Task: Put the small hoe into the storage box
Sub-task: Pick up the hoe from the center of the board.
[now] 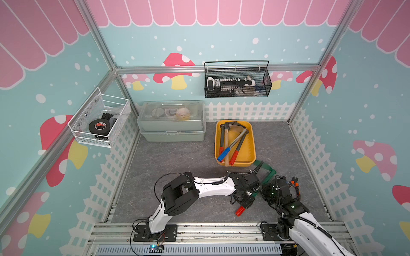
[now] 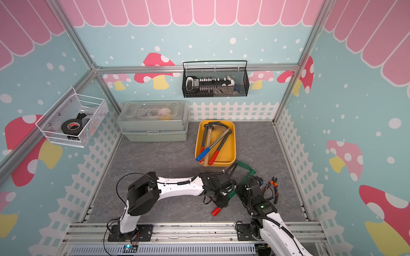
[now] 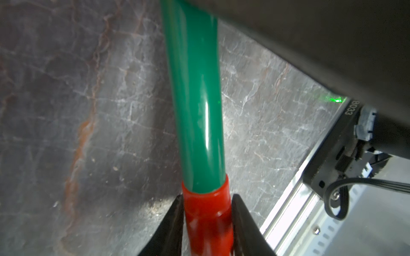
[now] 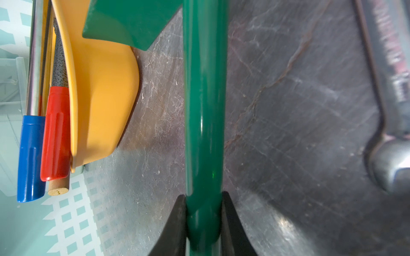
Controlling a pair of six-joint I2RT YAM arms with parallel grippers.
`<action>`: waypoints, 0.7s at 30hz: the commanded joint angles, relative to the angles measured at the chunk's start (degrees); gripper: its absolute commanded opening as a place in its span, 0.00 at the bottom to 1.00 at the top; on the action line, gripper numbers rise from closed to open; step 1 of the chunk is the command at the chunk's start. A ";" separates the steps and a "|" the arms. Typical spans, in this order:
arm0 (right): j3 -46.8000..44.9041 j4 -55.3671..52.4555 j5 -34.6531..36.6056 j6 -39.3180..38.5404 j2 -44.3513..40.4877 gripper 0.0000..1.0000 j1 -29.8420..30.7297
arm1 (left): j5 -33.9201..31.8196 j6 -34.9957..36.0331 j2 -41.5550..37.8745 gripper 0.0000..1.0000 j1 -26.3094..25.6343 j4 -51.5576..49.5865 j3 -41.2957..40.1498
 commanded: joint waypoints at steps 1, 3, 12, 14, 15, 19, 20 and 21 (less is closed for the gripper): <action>2.72 3.05 1.37 1.97 -1.24 0.16 0.15 | 0.63 -2.54 -1.73 0.35 -0.42 0.92 -0.78; 2.89 3.05 1.36 2.13 -1.37 0.16 0.15 | 0.22 -2.82 -1.48 0.35 -0.68 0.92 -0.67; 3.12 2.92 1.28 2.43 -1.66 0.16 0.15 | -0.44 -3.79 -1.22 0.29 -0.84 0.92 -0.28; 3.03 2.80 1.24 2.48 -1.77 0.16 0.15 | -0.31 -3.94 -1.14 0.27 -0.85 0.89 -0.33; 2.93 2.70 1.21 2.58 -1.95 0.16 0.15 | -0.22 -4.02 -0.96 0.26 -0.85 0.92 -0.24; 2.90 1.57 1.65 2.58 -3.07 0.16 0.15 | 0.39 -4.09 -0.65 0.21 -0.84 0.92 -0.09; 2.81 1.35 1.66 2.58 -3.25 0.16 0.15 | 0.39 -4.00 -0.65 0.20 -0.89 0.85 -0.11; 2.72 1.19 1.73 2.58 -3.50 0.16 0.15 | 0.48 -3.91 -0.67 0.19 -0.92 0.83 -0.08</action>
